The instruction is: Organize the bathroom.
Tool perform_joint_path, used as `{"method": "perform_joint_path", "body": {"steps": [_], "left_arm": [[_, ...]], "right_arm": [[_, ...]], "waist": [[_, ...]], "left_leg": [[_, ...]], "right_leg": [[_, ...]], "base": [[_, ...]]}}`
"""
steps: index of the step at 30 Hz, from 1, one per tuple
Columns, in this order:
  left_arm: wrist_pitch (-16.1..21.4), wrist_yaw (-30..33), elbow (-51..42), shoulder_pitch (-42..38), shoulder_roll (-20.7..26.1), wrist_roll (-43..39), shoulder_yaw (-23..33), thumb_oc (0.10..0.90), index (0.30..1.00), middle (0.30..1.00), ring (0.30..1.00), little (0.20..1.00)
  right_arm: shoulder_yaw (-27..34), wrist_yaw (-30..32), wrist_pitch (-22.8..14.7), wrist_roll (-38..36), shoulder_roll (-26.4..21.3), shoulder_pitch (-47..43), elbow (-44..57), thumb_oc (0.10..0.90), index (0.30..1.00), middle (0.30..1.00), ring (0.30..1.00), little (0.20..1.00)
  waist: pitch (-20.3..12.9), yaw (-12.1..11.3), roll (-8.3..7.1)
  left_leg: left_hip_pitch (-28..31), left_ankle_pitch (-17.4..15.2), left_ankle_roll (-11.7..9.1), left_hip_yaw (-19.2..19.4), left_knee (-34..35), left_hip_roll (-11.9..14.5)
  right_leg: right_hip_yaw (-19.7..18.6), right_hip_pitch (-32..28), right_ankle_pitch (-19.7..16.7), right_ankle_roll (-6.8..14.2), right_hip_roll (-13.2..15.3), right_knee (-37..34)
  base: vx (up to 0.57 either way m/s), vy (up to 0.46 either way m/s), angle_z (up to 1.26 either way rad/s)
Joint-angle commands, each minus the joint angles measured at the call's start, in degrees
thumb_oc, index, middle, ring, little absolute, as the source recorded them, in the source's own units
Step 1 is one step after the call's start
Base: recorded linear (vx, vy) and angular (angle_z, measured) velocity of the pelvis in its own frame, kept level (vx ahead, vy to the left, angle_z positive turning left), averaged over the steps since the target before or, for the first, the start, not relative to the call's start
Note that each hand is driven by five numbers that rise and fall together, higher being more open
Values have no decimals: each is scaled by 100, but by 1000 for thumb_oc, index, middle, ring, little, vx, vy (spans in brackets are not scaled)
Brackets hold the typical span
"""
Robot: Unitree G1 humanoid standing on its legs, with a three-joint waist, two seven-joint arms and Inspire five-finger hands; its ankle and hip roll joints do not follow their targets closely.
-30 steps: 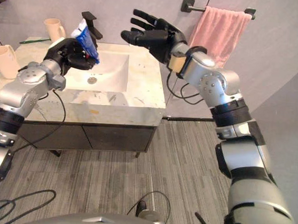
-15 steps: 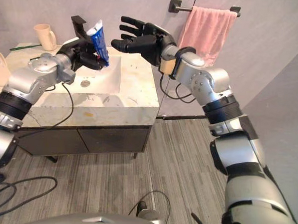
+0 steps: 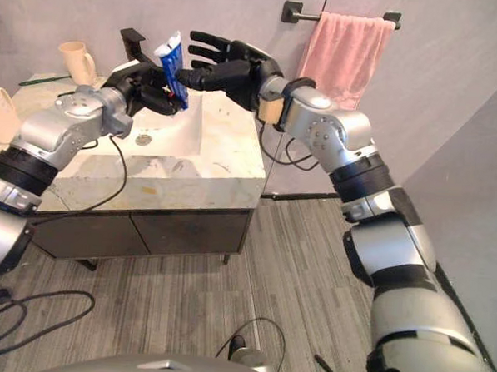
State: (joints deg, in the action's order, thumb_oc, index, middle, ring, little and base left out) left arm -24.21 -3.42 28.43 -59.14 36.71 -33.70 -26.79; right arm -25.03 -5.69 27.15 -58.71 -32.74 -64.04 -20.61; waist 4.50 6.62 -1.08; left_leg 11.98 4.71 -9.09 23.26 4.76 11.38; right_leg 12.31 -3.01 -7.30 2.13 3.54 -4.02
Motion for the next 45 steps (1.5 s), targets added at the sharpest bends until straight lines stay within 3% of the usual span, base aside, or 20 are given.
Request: {"method": "perform_joint_path", "body": {"steps": [1,7,11,12,13,14,17,19,20,21,25,26,29,30,43,44,45], "left_arm": [[629,119,280,-1028,228,-146,83,400,300,300,300,300],[637,130,347,-1048,169,-113,68,400,300,300,300,300],[624,146,337,-1067,165,-103,57,400,300,300,300,300],[646,154,363,-1067,174,-109,52,400,300,300,300,300],[643,157,364,-1069,173,-106,52,400,300,300,300,300],[633,163,368,-1074,172,-107,53,400,300,300,300,300],[640,134,390,-1076,191,-109,43,400,300,300,300,300],[631,136,393,-1081,171,-83,43,400,300,300,300,300],[637,131,399,-1081,171,-79,47,400,300,300,300,300],[638,131,402,-1081,179,-79,49,400,300,300,300,300],[658,156,424,-1079,200,-104,49,400,300,300,300,300],[653,156,420,-1079,203,-105,49,400,300,300,300,300],[645,142,440,-1075,222,-89,52,400,300,300,300,300],[650,135,450,-1075,230,-85,47,400,300,300,300,300],[664,185,496,-1081,232,-75,61,400,300,300,300,300],[669,212,505,-1071,232,-84,61,409,314,314,314,314],[674,281,524,-1071,238,-114,58,527,491,491,491,491]], "right_arm": [[-73,-17,-872,85,336,-913,-431,800,900,900,900,900],[-97,-6,-864,119,402,-978,-493,800,900,900,900,900],[-91,7,-851,197,424,-981,-502,711,766,766,766,766],[-108,-37,-864,271,401,-996,-529,533,500,500,500,500],[-110,-30,-868,286,403,-998,-532,442,364,364,364,364],[-116,-26,-882,312,408,-1001,-543,400,300,300,300,300],[-141,-78,-913,369,381,-1026,-585,400,300,300,300,300],[-150,-57,-913,408,387,-1049,-600,541,512,512,512,512],[-144,-57,-914,425,384,-1044,-598,739,808,808,808,808],[-148,-73,-923,413,370,-1047,-612,800,900,900,900,900],[-143,-101,-961,358,347,-1065,-633,800,900,900,900,900],[-143,-103,-956,356,345,-1069,-628,775,862,862,862,862],[-144,-121,-953,379,336,-1098,-628,428,342,342,342,342],[-145,-129,-953,390,330,-1098,-628,400,300,300,300,300],[-152,-191,-963,461,336,-1138,-660,400,300,300,300,300],[-163,-186,-967,447,326,-1151,-666,400,300,300,300,300],[-177,-190,-992,430,310,-1162,-688,400,300,300,300,300]], "waist": [[-1074,-69,-135],[-1088,-79,-133],[-1084,-80,-129],[-1083,-78,-125],[-1082,-78,-124],[-1083,-79,-125],[-1086,-86,-129],[-1082,-81,-133],[-1081,-81,-134],[-1083,-78,-135],[-1087,-71,-128],[-1088,-72,-128],[-1094,-71,-124],[-1096,-71,-122],[-1104,-71,-105],[-1104,-69,-105],[-1100,-71,-104]], "left_leg": [[-78,-384,627,-214,-182,-433],[-77,-381,631,-219,-183,-431],[-73,-378,633,-225,-177,-431],[-70,-376,636,-242,-167,-443],[-70,-377,637,-244,-167,-444],[-72,-379,639,-248,-172,-447],[-72,-387,641,-242,-184,-444],[-67,-390,644,-244,-185,-445],[-67,-391,648,-248,-182,-447],[-64,-391,649,-247,-180,-448],[-57,-392,649,-244,-181,-448],[-55,-394,649,-240,-182,-446],[-51,-396,650,-222,-180,-441],[-49,-396,650,-221,-176,-441],[-63,-383,646,-216,-176,-430],[-62,-382,647,-211,-173,-429],[-57,-380,647,-214,-165,-430]], "right_leg": [[-793,78,145,419,23,-98],[-806,64,146,423,29,-98],[-804,60,141,424,35,-98],[-809,63,134,430,39,-98],[-811,62,133,430,39,-98],[-821,61,134,431,39,-98],[-818,52,134,435,45,-98],[-816,51,130,431,47,-98],[-821,51,131,431,47,-98],[-822,50,130,432,48,-98],[-838,55,120,437,46,-98],[-836,55,121,437,46,-98],[-828,54,124,437,52,-98],[-826,54,125,438,52,-98],[-831,74,117,435,45,-98],[-830,72,119,435,46,-98],[-827,71,120,437,47,-98]], "base": [[0,0,0],[0,0,0],[0,0,0],[0,0,0],[0,0,0],[0,0,0],[0,0,0],[0,0,0],[0,0,0],[0,0,0],[0,0,0],[0,0,0],[0,0,0],[0,0,0],[0,0,0],[0,0,0],[0,0,0]]}}
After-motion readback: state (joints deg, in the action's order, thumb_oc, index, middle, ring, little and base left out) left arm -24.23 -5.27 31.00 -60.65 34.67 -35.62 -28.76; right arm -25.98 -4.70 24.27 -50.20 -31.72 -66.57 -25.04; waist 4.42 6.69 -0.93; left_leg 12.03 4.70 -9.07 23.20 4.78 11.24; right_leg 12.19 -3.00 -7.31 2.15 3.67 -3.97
